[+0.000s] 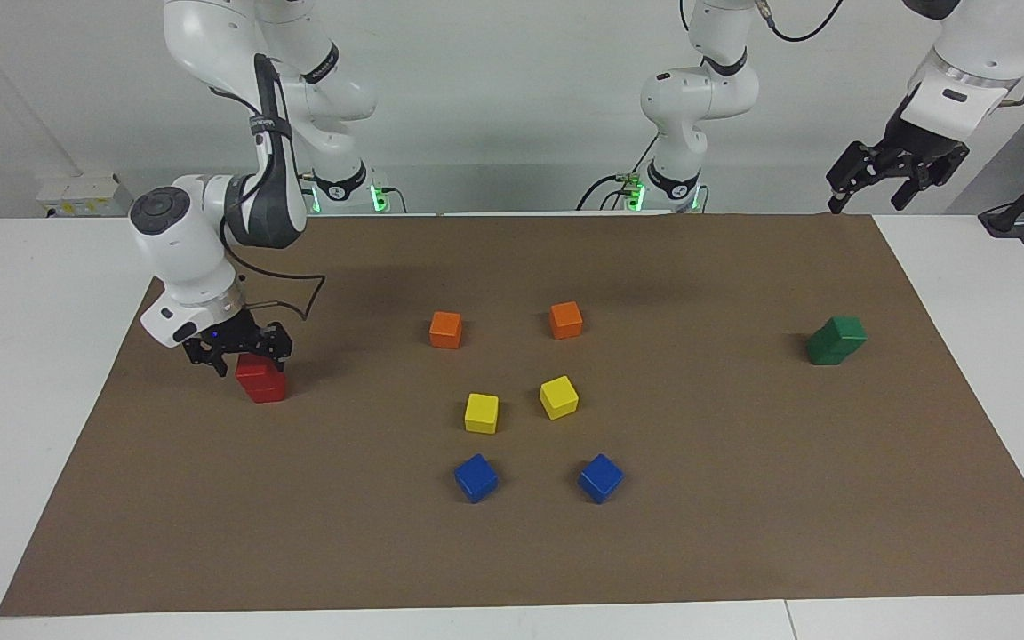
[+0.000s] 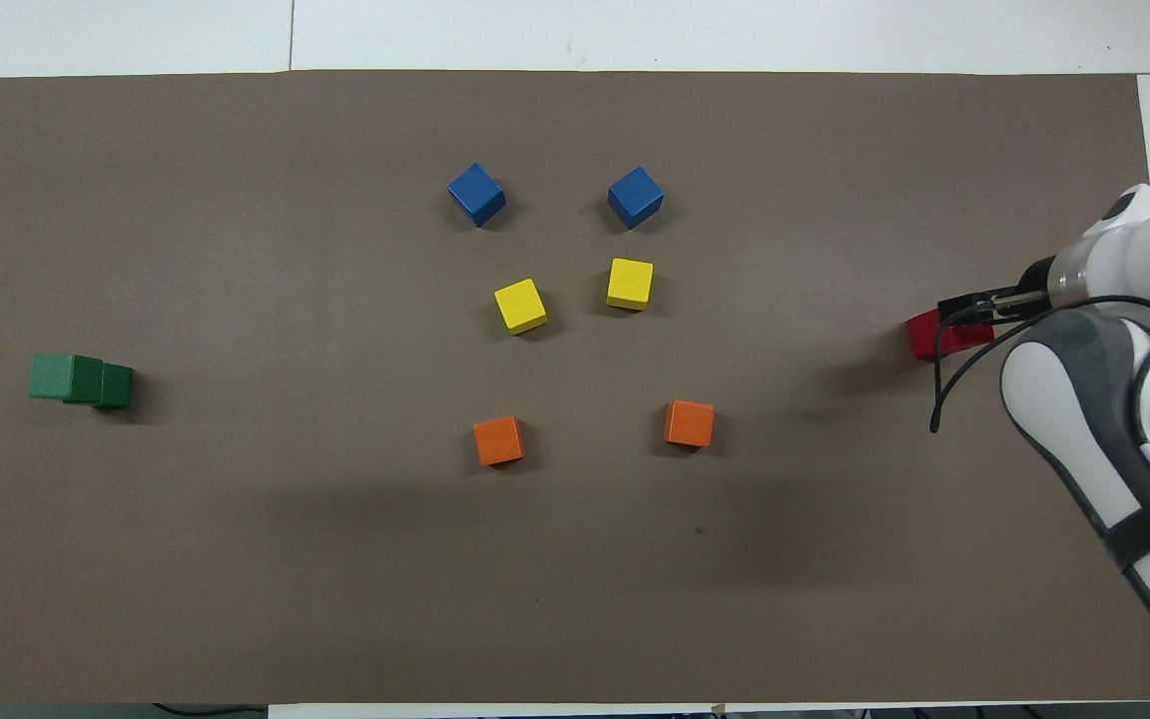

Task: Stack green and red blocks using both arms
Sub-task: 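Open the right gripper and withdraw it from the red stack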

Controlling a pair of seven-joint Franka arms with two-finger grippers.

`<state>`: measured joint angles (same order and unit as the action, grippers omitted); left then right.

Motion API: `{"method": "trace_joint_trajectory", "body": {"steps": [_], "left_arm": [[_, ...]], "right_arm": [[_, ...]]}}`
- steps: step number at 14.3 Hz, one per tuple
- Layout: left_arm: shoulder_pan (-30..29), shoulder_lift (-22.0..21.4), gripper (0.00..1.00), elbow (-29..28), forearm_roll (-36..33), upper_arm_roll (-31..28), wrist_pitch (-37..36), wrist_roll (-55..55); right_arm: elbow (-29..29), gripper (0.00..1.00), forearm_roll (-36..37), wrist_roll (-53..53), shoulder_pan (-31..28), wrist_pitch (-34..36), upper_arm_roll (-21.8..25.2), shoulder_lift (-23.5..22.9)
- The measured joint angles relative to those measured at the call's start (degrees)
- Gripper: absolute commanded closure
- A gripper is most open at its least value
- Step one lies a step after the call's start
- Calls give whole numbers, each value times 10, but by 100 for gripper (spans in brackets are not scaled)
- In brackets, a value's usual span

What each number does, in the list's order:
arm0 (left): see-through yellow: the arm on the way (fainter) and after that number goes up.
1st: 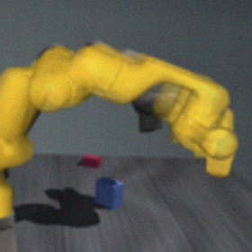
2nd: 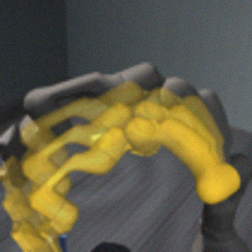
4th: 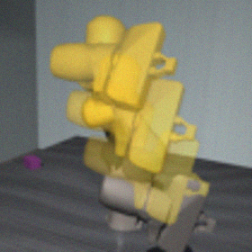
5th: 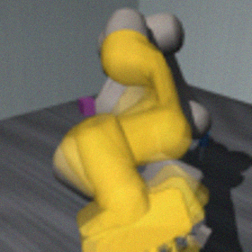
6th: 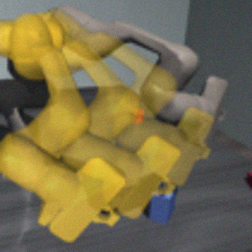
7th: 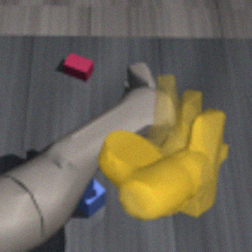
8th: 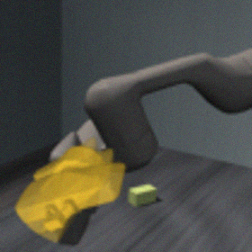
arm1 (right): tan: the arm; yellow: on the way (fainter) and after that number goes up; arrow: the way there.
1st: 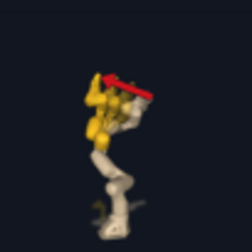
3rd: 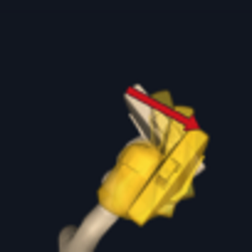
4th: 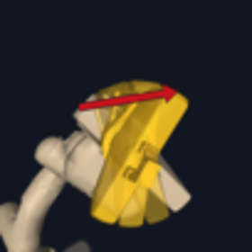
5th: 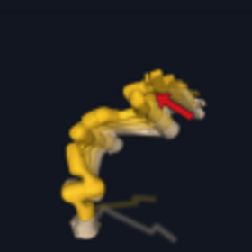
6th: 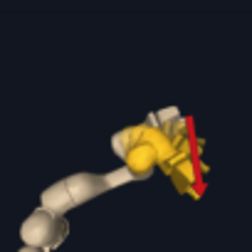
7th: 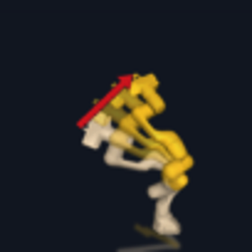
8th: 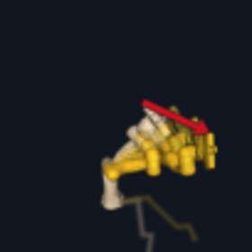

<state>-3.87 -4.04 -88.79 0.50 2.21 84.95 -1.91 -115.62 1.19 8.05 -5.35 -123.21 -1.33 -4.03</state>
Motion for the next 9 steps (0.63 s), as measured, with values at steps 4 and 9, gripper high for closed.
{"method": "trace_joint_trajectory", "body": {"steps": [4, 9], "left_arm": [[0, 0, 0, 0, 0, 0, 2, 0], [0, 0, 0, 0, 0, 0, 3, 0]], "right_arm": [[38, 0, -1, 0, 6, 114, -7, 90], [114, 0, -2, 0, 6, 270, -13, 137]]}}
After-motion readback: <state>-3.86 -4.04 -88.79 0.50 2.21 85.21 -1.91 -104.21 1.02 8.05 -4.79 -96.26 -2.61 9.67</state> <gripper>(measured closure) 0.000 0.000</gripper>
